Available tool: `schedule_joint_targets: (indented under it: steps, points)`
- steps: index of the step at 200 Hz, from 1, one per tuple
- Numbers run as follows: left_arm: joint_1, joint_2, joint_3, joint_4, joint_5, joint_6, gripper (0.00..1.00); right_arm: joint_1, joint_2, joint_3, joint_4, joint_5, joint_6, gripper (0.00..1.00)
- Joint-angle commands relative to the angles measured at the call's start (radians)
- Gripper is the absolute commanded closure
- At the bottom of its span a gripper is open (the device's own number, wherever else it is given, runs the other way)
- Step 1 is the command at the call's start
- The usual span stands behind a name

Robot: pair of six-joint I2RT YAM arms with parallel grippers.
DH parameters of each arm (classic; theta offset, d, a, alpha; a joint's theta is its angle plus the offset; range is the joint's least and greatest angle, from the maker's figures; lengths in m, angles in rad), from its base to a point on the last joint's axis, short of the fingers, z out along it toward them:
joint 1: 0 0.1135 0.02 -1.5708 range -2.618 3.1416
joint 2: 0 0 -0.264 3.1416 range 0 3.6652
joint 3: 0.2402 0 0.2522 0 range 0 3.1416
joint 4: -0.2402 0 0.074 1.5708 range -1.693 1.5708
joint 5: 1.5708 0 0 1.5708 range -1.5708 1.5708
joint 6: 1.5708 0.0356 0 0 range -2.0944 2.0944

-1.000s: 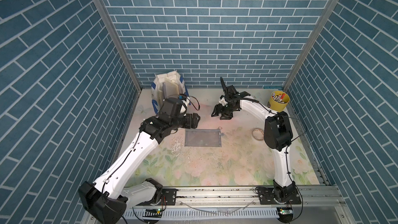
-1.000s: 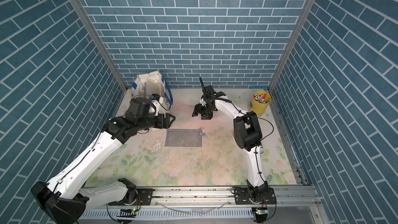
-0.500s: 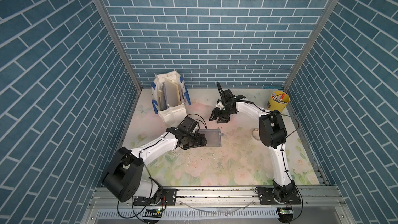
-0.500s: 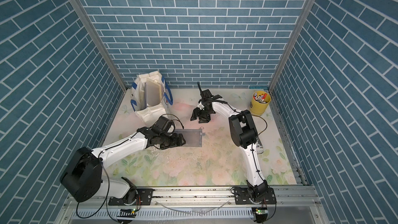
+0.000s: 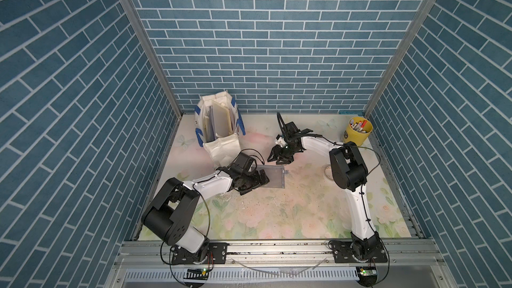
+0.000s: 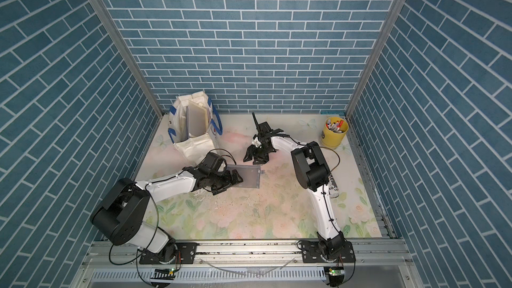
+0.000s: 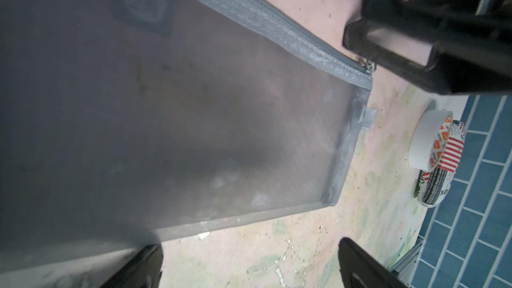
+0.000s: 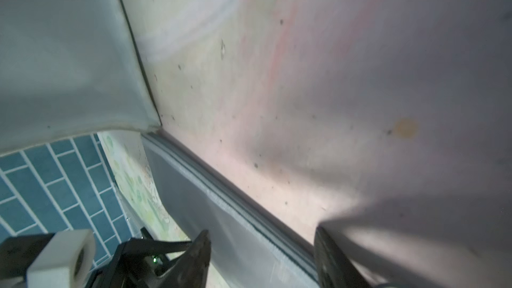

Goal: Put the pencil pouch into the canvas bag
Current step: Pick up the pencil pouch from the center of the board.

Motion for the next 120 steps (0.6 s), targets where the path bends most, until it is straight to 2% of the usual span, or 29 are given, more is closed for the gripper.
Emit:
schedule_joint_targets:
  steps: [1,58,98,120]
  points:
    - [-0.009,0.063,0.003,0.010,-0.040,-0.010,0.01,-0.001,-0.042,-0.108,0.000,0.018,-0.018,0.43]
    - [-0.010,0.161,0.062,0.141,-0.025,-0.038,0.01,-0.003,-0.228,-0.412,0.107,0.005,0.040,0.55]
    - [-0.012,0.217,0.132,0.176,-0.003,-0.037,0.02,-0.015,-0.305,-0.480,0.062,0.035,0.001,0.66]
    - [-0.014,0.229,0.154,0.192,0.002,-0.040,0.10,-0.017,-0.310,-0.487,0.062,0.039,0.003,0.67]
